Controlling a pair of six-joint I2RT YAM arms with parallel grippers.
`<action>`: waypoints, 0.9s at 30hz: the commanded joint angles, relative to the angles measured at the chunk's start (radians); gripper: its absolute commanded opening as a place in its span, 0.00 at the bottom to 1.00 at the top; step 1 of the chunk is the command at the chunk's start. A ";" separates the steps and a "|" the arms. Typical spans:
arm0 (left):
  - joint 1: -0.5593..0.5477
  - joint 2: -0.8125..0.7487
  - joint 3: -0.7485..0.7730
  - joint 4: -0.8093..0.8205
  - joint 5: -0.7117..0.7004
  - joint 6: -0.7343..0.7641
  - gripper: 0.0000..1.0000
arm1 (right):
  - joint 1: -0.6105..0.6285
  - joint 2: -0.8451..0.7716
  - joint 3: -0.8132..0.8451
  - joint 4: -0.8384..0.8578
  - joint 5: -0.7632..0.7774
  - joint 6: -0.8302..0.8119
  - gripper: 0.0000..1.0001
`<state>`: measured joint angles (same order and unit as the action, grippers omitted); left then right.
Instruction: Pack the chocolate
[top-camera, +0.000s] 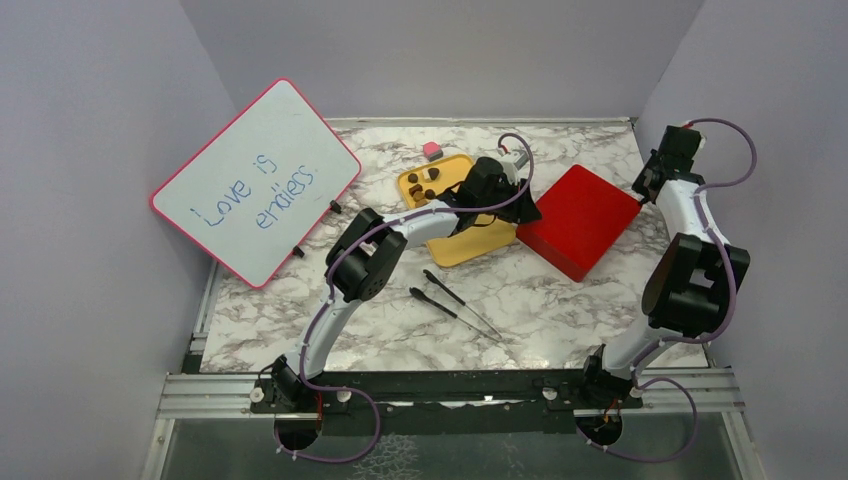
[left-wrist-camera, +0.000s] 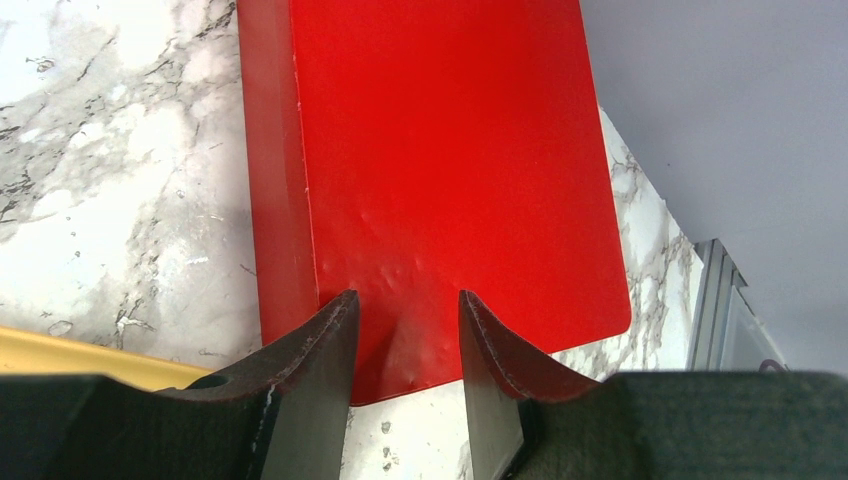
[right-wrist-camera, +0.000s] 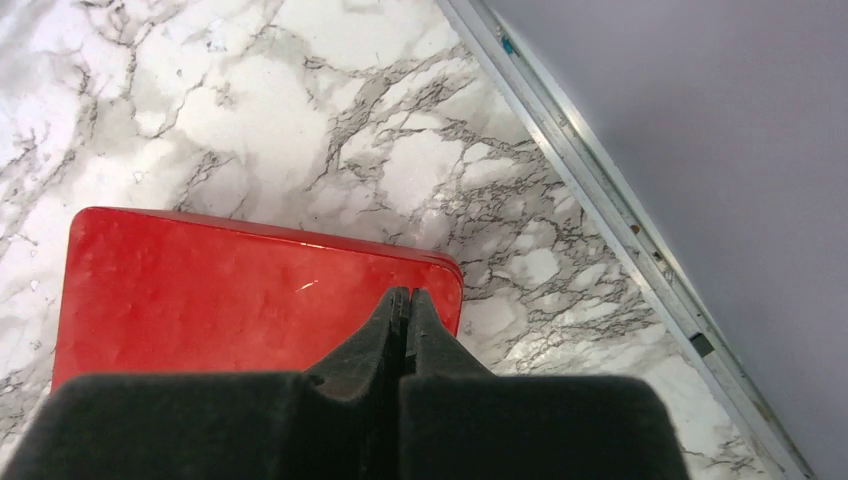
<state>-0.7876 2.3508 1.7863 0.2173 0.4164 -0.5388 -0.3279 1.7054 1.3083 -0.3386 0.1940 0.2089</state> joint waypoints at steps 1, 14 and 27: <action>-0.002 0.038 0.019 -0.028 0.037 -0.015 0.44 | 0.001 -0.015 -0.004 -0.011 0.061 0.004 0.01; 0.000 0.040 0.032 -0.037 0.038 -0.009 0.45 | 0.000 0.095 0.014 -0.107 0.053 0.059 0.01; 0.001 0.062 0.021 0.015 0.084 -0.076 0.44 | 0.124 0.048 0.180 -0.002 -0.287 0.033 0.01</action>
<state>-0.7876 2.3699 1.7935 0.2485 0.4675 -0.5938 -0.2520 1.7687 1.4246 -0.3855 0.0116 0.2352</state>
